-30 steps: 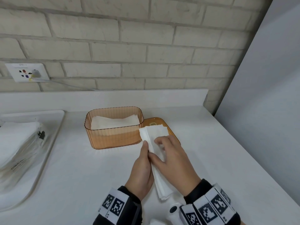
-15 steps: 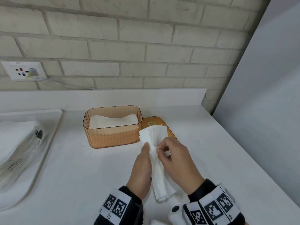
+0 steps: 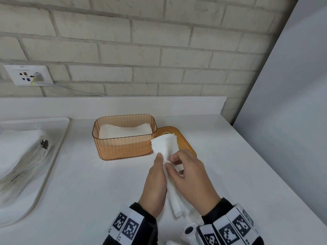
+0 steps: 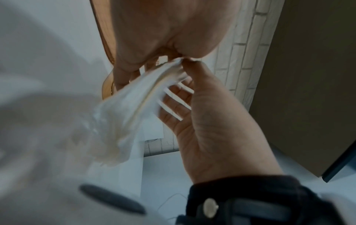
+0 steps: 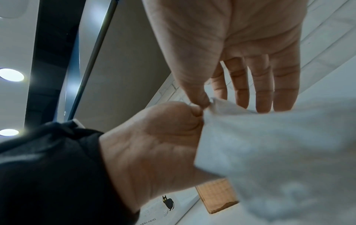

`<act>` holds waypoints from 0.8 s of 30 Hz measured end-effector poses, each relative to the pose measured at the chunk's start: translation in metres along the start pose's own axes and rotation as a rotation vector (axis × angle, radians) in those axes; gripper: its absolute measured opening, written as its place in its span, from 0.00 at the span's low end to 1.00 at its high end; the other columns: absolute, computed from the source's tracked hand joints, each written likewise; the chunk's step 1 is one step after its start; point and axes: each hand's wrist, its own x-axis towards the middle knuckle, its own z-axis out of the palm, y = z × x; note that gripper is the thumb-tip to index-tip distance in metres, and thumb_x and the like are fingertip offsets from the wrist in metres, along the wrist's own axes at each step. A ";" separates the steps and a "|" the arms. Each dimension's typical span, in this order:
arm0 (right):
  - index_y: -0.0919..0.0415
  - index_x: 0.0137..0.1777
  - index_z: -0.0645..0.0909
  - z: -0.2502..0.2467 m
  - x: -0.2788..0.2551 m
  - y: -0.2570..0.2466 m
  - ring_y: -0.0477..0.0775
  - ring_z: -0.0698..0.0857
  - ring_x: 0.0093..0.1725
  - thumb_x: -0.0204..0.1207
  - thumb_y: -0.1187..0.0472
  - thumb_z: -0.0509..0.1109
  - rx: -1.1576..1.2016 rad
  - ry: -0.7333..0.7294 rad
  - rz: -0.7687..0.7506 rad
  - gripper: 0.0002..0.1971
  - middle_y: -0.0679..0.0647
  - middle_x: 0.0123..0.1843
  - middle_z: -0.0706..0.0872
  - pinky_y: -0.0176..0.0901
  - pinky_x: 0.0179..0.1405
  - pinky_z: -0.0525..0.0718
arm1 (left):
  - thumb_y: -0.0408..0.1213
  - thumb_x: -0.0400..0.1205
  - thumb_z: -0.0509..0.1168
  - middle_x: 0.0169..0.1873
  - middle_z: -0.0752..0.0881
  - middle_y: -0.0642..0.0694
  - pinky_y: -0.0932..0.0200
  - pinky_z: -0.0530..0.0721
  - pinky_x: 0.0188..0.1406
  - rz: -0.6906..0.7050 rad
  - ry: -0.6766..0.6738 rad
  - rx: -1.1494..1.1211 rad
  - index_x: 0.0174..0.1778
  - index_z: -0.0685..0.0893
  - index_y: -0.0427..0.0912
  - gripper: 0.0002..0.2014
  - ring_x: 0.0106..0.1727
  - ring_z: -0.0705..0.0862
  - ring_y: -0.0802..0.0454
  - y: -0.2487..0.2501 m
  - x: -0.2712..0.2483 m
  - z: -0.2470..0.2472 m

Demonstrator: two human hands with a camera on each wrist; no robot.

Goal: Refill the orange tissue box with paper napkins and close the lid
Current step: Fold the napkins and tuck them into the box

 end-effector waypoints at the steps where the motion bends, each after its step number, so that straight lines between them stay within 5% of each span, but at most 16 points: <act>1: 0.54 0.45 0.76 -0.001 0.000 0.000 0.42 0.81 0.48 0.78 0.57 0.67 0.011 0.011 0.004 0.03 0.46 0.48 0.80 0.28 0.44 0.81 | 0.48 0.90 0.43 0.46 0.92 0.43 0.60 0.86 0.43 0.001 -0.006 0.000 0.55 0.85 0.44 0.24 0.48 0.91 0.51 0.000 0.000 0.000; 9: 0.55 0.41 0.75 -0.006 0.002 0.000 0.40 0.82 0.43 0.79 0.62 0.66 0.095 0.166 0.076 0.05 0.47 0.42 0.82 0.23 0.39 0.78 | 0.50 0.90 0.42 0.46 0.92 0.42 0.55 0.85 0.48 0.010 0.021 0.017 0.54 0.85 0.46 0.25 0.49 0.90 0.49 0.000 -0.003 0.005; 15: 0.57 0.41 0.76 0.005 -0.001 -0.004 0.45 0.80 0.43 0.77 0.62 0.68 0.029 0.119 -0.035 0.05 0.48 0.43 0.79 0.33 0.37 0.81 | 0.48 0.90 0.44 0.47 0.92 0.45 0.56 0.83 0.55 0.046 0.043 0.015 0.51 0.86 0.47 0.23 0.51 0.90 0.54 0.003 -0.006 0.010; 24: 0.55 0.39 0.79 -0.003 0.001 0.000 0.43 0.81 0.46 0.77 0.61 0.69 0.263 0.076 0.075 0.05 0.49 0.43 0.84 0.25 0.42 0.76 | 0.46 0.90 0.45 0.51 0.91 0.40 0.52 0.84 0.58 0.057 -0.025 -0.007 0.58 0.85 0.39 0.24 0.56 0.89 0.47 0.006 -0.010 0.003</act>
